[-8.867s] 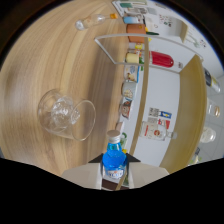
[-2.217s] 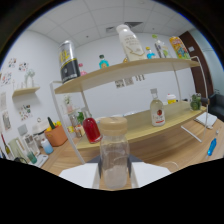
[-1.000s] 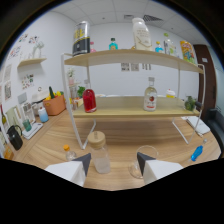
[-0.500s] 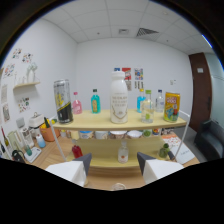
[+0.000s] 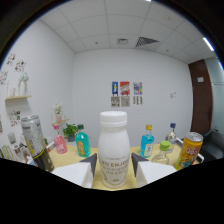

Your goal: Make me a cup of Mount Fuji.

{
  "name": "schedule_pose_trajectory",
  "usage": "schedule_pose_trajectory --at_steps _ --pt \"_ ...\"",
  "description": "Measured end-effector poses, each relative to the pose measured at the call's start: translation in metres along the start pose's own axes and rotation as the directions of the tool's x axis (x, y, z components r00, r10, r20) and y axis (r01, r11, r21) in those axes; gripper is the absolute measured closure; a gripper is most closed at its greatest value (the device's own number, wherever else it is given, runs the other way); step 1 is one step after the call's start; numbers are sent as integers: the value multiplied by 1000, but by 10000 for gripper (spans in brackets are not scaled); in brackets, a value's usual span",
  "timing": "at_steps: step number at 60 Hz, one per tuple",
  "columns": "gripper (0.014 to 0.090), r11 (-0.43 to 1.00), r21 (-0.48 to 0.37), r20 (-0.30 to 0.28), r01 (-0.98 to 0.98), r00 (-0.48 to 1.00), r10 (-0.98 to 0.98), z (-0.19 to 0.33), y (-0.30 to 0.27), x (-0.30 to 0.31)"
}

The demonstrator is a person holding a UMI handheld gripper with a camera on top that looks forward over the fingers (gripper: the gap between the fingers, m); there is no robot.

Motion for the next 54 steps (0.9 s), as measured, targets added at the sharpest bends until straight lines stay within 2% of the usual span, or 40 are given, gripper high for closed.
schedule_pose_trajectory --at_steps 3,4,14,19,32,38,42,45,54 --pt "527 1000 -9 -1 2 1000 -2 5 4 0" --pt "536 1000 -13 -2 2 1000 -2 6 5 0" --pt "555 1000 -25 -5 -5 1000 5 5 5 1" --pt "567 999 -21 28 -28 999 28 -1 -1 -5" --pt "565 991 109 86 -75 994 66 -51 -61 1" --pt "567 984 151 100 -98 991 84 -82 -69 15" --pt "565 982 157 95 -102 992 88 -99 -55 28" --pt "568 984 151 69 -89 994 79 -107 -37 40" --pt "568 998 23 6 -60 998 60 -114 71 71"
